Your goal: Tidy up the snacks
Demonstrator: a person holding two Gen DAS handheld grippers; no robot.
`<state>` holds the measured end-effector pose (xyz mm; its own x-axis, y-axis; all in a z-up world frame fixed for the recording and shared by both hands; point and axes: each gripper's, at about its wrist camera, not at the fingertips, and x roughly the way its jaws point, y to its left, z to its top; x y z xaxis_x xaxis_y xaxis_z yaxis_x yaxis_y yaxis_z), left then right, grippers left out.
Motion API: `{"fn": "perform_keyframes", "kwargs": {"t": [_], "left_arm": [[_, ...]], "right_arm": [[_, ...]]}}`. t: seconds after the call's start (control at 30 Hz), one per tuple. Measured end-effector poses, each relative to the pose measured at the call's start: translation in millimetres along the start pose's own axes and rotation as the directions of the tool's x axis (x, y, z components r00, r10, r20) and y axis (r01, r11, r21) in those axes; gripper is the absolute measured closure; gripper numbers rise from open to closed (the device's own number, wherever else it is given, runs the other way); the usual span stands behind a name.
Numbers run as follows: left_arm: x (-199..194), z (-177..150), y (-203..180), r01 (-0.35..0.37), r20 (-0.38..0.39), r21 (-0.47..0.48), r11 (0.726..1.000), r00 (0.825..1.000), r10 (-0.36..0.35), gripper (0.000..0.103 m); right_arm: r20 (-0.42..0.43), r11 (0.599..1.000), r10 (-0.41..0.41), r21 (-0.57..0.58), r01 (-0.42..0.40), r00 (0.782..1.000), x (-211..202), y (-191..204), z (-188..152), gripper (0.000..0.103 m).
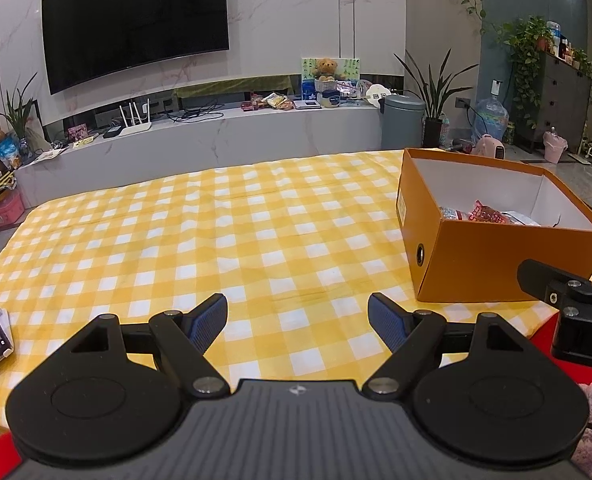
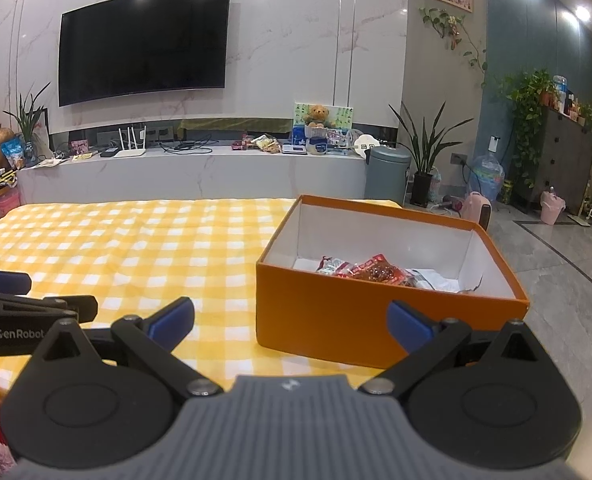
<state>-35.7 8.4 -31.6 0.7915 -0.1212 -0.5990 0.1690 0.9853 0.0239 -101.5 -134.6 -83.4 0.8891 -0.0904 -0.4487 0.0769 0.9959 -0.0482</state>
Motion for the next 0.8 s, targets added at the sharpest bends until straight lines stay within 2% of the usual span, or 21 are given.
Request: {"fn": "perform_keyframes", "kwargs": {"t": [0.8], "left_arm": [[-0.2, 1.3, 4.5, 0.0, -0.007, 0.012, 1.0, 1.0, 0.0, 0.009]], "right_arm": [[-0.013, 1.0, -0.001, 0.013, 0.001, 1.0, 3.0, -1.2, -1.8, 0.003]]}}
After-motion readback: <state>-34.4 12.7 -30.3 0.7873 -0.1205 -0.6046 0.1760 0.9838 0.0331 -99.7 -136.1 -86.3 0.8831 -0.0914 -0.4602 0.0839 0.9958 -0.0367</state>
